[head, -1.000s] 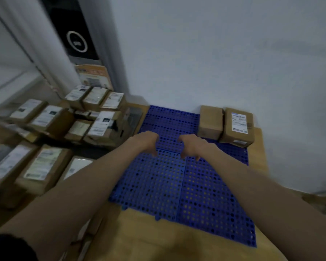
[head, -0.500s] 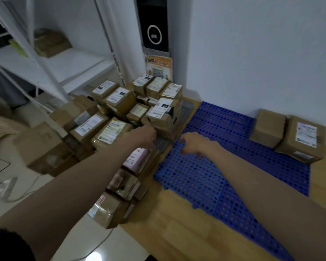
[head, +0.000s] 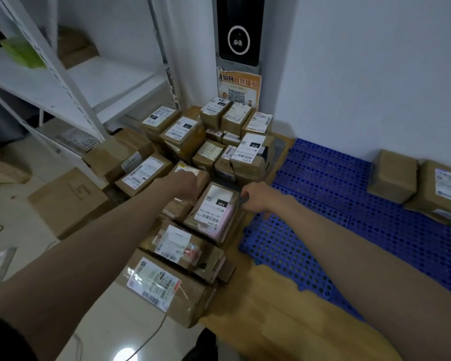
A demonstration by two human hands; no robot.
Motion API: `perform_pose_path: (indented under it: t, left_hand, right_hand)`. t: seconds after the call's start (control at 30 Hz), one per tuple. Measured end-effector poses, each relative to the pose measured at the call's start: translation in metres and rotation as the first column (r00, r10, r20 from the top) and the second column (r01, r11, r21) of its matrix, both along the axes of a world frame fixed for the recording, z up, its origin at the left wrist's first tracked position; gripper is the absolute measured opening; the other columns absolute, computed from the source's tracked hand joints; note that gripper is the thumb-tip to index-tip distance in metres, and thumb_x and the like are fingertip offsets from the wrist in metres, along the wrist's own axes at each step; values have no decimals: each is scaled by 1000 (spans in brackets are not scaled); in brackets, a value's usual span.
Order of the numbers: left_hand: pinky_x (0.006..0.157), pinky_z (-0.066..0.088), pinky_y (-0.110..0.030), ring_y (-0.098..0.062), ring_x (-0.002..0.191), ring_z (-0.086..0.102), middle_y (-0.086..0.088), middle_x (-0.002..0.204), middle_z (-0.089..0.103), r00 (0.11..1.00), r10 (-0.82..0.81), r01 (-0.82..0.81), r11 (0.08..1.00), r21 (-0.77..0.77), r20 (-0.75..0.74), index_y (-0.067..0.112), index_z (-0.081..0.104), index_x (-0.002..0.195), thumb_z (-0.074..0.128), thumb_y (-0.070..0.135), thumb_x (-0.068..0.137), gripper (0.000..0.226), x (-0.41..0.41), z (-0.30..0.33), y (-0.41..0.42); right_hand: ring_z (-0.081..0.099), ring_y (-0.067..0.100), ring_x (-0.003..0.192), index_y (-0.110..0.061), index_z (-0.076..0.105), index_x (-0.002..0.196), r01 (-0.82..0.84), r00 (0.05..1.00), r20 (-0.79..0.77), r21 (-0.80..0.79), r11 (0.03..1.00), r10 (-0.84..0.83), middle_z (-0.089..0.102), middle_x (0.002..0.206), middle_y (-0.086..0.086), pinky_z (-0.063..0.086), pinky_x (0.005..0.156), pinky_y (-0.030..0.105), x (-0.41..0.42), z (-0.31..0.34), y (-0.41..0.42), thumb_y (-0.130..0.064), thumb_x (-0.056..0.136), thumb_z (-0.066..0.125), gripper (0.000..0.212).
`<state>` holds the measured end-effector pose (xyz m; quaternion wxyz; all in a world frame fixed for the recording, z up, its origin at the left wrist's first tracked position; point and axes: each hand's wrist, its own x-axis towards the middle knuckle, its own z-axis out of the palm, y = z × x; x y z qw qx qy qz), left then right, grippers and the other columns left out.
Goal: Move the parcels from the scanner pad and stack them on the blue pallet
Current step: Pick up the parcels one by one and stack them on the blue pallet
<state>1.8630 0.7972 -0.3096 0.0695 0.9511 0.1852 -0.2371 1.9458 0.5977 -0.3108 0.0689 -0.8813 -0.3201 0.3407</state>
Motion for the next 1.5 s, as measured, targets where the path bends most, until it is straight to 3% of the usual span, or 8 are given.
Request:
perform_pose_path:
  t: [0.17, 0.33, 0.57, 0.93, 1.03, 1.27, 1.37, 1.5]
  left_hand:
    - [94, 47, -36, -26, 118, 52, -9, 130, 54, 999, 31, -31, 999, -17, 10, 10, 54, 126, 76, 30, 80, 55, -8, -15, 61]
    - [84, 43, -34, -29, 117, 51, -13, 128, 49, 999, 48, -47, 999, -11, 18, 7, 46, 129, 78, 33, 76, 67, -12, -32, 99]
    - [71, 40, -28, -27, 106, 57, -12, 121, 58, 993, 120, -119, 983, -142, 0, 6, 48, 125, 76, 29, 80, 58, -13, -56, 120]
    - [78, 47, -28, -26, 113, 59, -12, 122, 61, 994, 108, -102, 974, -202, 19, 9, 56, 119, 76, 30, 79, 50, -4, -55, 115]
    - [88, 48, -34, -28, 116, 57, -12, 124, 61, 995, 60, -48, 989, -138, 83, 11, 57, 121, 75, 29, 79, 49, 2, -34, 114]
    - [65, 50, -28, -20, 81, 61, -1, 86, 55, 983, 23, -11, 998, -68, 181, 15, 49, 85, 72, 34, 79, 30, 11, 26, 99]
    - [53, 46, -24, -14, 66, 56, 0, 78, 54, 978, 36, -17, 996, -91, 208, 16, 49, 76, 62, 38, 85, 27, 20, 46, 79]
    - [56, 54, -27, -24, 71, 63, -6, 83, 57, 986, 63, -36, 984, -175, 151, 12, 53, 92, 39, 48, 96, 39, 32, 65, 33]
  right_hand:
    - [64, 30, 105, -5, 56, 133, 99, 994, -51, 66, 993, -96, 55, 135, 13, 56, 88, 45, -17, -16, 59, -25, 94, 61, 45]
    - [68, 30, 90, 0, 54, 126, 287, 931, -266, 105, 952, -251, 56, 120, 16, 62, 60, 39, -37, -36, 105, -16, 93, 61, 37]
    - [66, 25, 93, -11, 57, 128, 443, 811, -466, 93, 892, -354, 59, 117, 9, 59, 51, 30, -52, -51, 139, -17, 92, 66, 37]
    - [63, 28, 112, -7, 54, 132, 621, 685, -591, 168, 766, -425, 62, 124, 16, 57, 90, 40, -57, -67, 144, -11, 91, 65, 43]
    - [63, 28, 111, -8, 50, 134, 649, 681, -595, 221, 728, -427, 61, 125, 14, 57, 90, 40, -58, -57, 143, -15, 91, 66, 46]
    - [64, 17, 80, -19, 48, 129, 726, 655, -635, 378, 575, -409, 64, 107, 3, 59, 63, 28, -56, -14, 123, -12, 91, 66, 43]
    - [68, 24, 96, -17, 43, 129, 739, 658, -607, 409, 536, -445, 61, 118, 4, 61, 76, 37, -53, 7, 100, -17, 87, 71, 51]
    - [71, 22, 90, -17, 57, 119, 763, 637, -611, 416, 495, -470, 67, 109, 7, 62, 71, 38, -50, 28, 53, -16, 84, 76, 40]
